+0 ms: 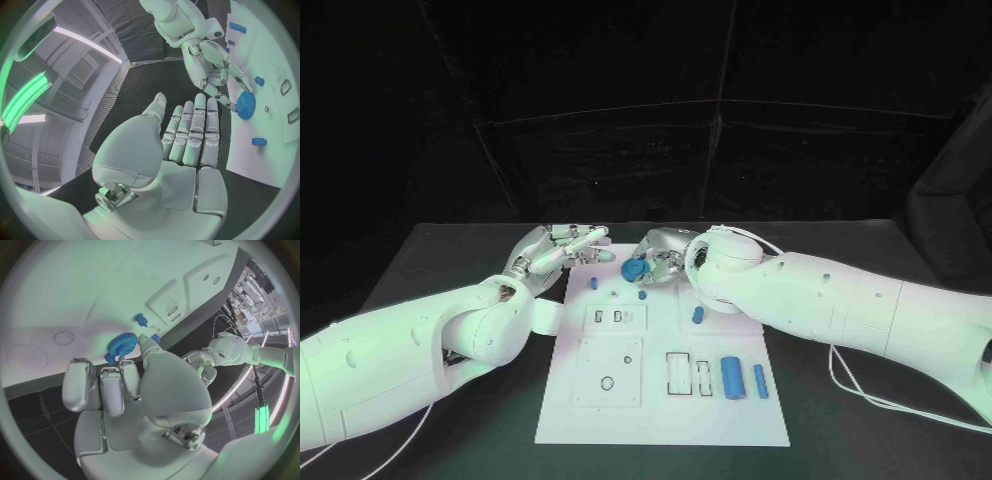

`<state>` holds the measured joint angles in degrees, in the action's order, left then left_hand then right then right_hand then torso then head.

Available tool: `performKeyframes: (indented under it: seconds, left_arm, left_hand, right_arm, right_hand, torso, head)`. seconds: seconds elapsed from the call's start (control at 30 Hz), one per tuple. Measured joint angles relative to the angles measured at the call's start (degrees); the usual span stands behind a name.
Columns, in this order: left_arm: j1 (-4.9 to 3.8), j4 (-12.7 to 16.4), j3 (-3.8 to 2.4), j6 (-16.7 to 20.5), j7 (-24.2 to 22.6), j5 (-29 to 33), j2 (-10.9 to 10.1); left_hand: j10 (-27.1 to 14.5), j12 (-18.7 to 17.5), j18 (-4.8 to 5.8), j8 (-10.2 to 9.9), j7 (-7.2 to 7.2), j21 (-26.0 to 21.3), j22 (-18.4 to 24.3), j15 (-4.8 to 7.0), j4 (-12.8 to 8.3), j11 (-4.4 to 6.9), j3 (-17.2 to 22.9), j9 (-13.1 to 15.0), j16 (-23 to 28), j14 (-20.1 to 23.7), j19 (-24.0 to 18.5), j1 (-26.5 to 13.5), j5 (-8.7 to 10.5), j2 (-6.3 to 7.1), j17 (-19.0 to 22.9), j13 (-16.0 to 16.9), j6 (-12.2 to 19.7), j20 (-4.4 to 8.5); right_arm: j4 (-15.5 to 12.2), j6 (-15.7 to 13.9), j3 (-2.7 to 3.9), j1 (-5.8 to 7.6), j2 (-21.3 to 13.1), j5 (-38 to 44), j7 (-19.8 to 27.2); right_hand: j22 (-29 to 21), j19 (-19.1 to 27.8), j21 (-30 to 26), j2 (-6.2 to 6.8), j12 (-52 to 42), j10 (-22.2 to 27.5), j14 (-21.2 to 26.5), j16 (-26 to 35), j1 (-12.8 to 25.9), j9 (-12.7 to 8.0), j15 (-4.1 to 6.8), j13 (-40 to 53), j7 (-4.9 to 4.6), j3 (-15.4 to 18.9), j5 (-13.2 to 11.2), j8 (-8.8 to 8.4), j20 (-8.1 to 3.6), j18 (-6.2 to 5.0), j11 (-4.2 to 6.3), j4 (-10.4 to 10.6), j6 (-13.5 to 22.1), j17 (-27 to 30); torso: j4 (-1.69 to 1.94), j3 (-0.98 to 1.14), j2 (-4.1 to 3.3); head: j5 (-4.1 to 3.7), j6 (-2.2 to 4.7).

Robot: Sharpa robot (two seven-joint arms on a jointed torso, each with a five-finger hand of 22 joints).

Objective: Assemble the parts on the task board

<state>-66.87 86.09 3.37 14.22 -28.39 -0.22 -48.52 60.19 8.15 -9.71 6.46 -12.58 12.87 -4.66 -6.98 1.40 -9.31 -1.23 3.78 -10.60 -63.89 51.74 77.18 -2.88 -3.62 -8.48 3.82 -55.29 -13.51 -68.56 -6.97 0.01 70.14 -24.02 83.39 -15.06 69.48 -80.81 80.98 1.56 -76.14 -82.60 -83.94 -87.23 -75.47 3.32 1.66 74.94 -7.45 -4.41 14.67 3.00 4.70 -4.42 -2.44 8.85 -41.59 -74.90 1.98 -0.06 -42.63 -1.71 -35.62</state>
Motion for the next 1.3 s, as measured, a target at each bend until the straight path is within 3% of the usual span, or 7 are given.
performKeyframes:
  seconds: [0.2,0.4,0.67,0.73,0.9,1.0,1.3]
  left_arm:
    - [0.00,0.03,0.00,0.00,0.00,0.00,-0.08]
    - [0.00,0.04,0.00,0.00,0.00,0.00,-0.26]
    - [0.00,-0.04,0.00,0.01,0.01,-0.01,-0.55]
    - [0.00,-0.02,0.00,0.01,0.01,-0.01,-0.55]
    - [0.00,0.10,0.00,0.01,0.02,-0.01,-0.50]
    - [0.00,0.12,0.01,0.01,0.02,-0.01,-0.42]
    - [0.01,-0.21,0.01,-0.03,0.02,-0.02,0.10]
  left_hand:
    - [0.00,0.00,0.00,0.00,0.00,0.00,0.00,0.00,0.00,0.00,0.00,0.00,0.00,0.00,0.00,0.00,0.00,0.00,0.00,0.00,0.00,0.00]
    - [0.00,0.00,0.00,0.00,0.00,0.00,0.05,0.00,0.00,0.00,0.00,0.00,0.00,0.00,0.00,0.00,0.00,0.00,0.01,0.01,0.00,0.00]
    - [0.00,0.00,0.00,0.00,0.00,0.00,0.05,0.00,0.00,0.00,0.00,0.00,0.00,0.00,0.00,0.00,0.00,0.00,0.01,0.01,0.00,0.00]
    - [0.00,0.00,0.00,0.00,0.00,0.00,0.04,0.00,0.00,0.00,0.00,0.00,0.00,0.00,0.00,0.00,0.00,0.00,0.01,0.02,0.00,0.00]
    - [0.00,0.00,0.01,-0.23,0.00,0.00,0.04,0.00,-0.32,0.00,0.00,0.00,0.00,0.00,0.00,0.00,0.00,0.00,0.02,0.02,0.00,0.00]
    - [0.00,0.00,0.00,-0.23,0.00,0.00,0.04,0.00,-0.32,0.00,0.00,0.00,0.00,0.00,0.00,0.00,0.00,0.00,-0.02,0.02,0.00,0.00]
    - [0.00,0.01,0.00,-0.22,0.00,0.00,0.09,0.00,-0.31,0.00,0.00,0.00,0.00,0.00,0.00,0.00,0.00,0.00,-0.03,0.02,0.00,0.00]
  right_arm:
    - [-0.87,-1.79,-0.10,-0.16,-1.07,0.04,0.50]
    - [-2.93,-9.07,-0.17,-0.34,-4.16,-1.94,6.18]
    - [-9.10,-17.90,-0.16,-0.28,-12.67,-8.39,14.36]
    - [-10.41,-18.38,-0.15,-0.28,-15.41,-10.15,15.28]
    - [-11.97,-17.62,-0.18,-0.27,-21.71,-14.34,18.19]
    - [-12.02,-16.87,-0.19,-0.27,-24.01,-15.68,19.99]
    - [-8.46,-14.53,-0.21,-0.55,-26.92,-18.17,24.29]
  right_hand:
    - [0.00,0.15,0.00,0.00,-0.40,-0.23,0.00,0.00,0.00,0.17,0.00,0.00,-0.48,-0.19,1.15,0.48,-0.15,0.00,-0.23,-0.19,-2.04,0.00]
    - [0.10,0.16,0.22,-0.15,-0.40,-0.32,-0.04,0.00,-0.93,0.50,-0.04,0.00,-0.87,-0.83,1.18,0.79,-0.15,0.00,-0.33,-1.35,-6.21,0.00]
    - [0.17,0.20,0.22,0.46,-0.40,-0.01,-0.02,0.00,-1.54,0.23,-0.46,-0.01,-1.42,-0.90,0.98,0.76,0.26,-0.01,-0.87,-2.12,-4.38,0.00]
    - [0.16,0.20,0.22,0.73,-0.40,0.10,0.02,0.01,-1.81,0.19,-0.86,-0.01,-1.83,-0.68,0.49,0.48,0.26,0.00,-1.15,-2.47,-4.26,0.00]
    - [0.18,0.13,0.22,1.44,-0.40,0.10,-0.20,-0.29,-3.26,0.80,-1.05,-0.01,-1.99,-1.26,0.21,1.51,0.74,-0.01,-1.56,-4.19,-10.06,-0.05]
    - [0.33,0.13,0.22,1.66,-0.40,0.10,-0.20,-0.29,-4.72,0.99,-1.05,0.00,-1.77,-2.08,2.85,2.48,0.74,0.00,-1.56,-5.45,-12.05,-0.04]
    - [0.29,0.13,0.22,2.74,0.20,0.10,-0.20,-0.29,-4.69,0.51,-1.05,-0.01,-1.81,-1.56,0.95,1.88,0.73,-0.01,-1.56,-6.19,-11.11,-0.04]
  torso:
    - [-0.04,0.03,0.01]
    - [-0.19,0.06,0.06]
    - [-0.47,0.15,0.10]
    - [-0.56,0.18,0.10]
    - [-0.72,0.21,0.13]
    - [-0.85,0.24,0.17]
    - [-1.02,0.39,0.16]
  head:
    - [0.04,0.02]
    - [0.18,0.24]
    - [0.24,0.63]
    - [-0.01,0.75]
    - [-1.13,0.92]
    - [-1.69,0.92]
    - [-2.94,0.80]
